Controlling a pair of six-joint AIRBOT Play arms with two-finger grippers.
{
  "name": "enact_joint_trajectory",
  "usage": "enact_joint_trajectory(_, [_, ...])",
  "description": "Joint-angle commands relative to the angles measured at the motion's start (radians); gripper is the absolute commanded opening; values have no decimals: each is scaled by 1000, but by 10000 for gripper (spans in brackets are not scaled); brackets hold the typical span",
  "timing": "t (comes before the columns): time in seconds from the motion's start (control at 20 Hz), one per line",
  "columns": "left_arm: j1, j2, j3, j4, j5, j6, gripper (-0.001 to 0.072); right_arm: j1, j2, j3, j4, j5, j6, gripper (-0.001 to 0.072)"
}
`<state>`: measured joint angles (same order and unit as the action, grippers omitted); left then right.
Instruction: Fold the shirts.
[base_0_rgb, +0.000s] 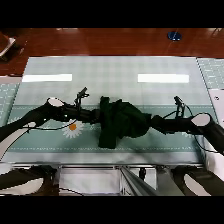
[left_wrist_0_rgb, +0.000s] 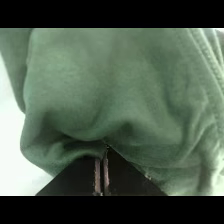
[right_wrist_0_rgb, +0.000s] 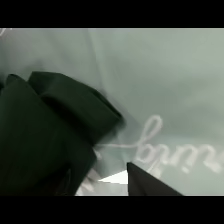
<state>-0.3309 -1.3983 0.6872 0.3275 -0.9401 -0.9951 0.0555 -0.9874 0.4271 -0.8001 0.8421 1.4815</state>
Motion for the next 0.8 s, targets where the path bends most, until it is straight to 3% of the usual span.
enact_joint_trajectory(0.0, [1, -9, 12, -2, -14, 7, 25, 85, -164, 45, 155, -85, -105, 407])
enact_joint_trajectory(0.2, [1, -9, 12, -3, -13, 7, 25, 170, -352, 170, 225, -64, -156, 406])
enact_joint_trajectory(0.25, [1, -9, 12, -3, -14, 7, 25, 191, -382, 202, 223, -57, -156, 373])
enact_joint_trajectory(0.35, [5, -6, 13, -3, -18, 7, 25, 216, -406, 270, 222, -36, -180, 27])
enact_joint_trajectory(0.5, [85, 43, 69, -3, -92, 8, 25, 173, -366, 468, 136, 87, -201, 29])
enact_joint_trajectory(0.75, [333, 253, 394, -7, -111, -49, 24, 49, -225, 1040, -159, 201, -49, 29])
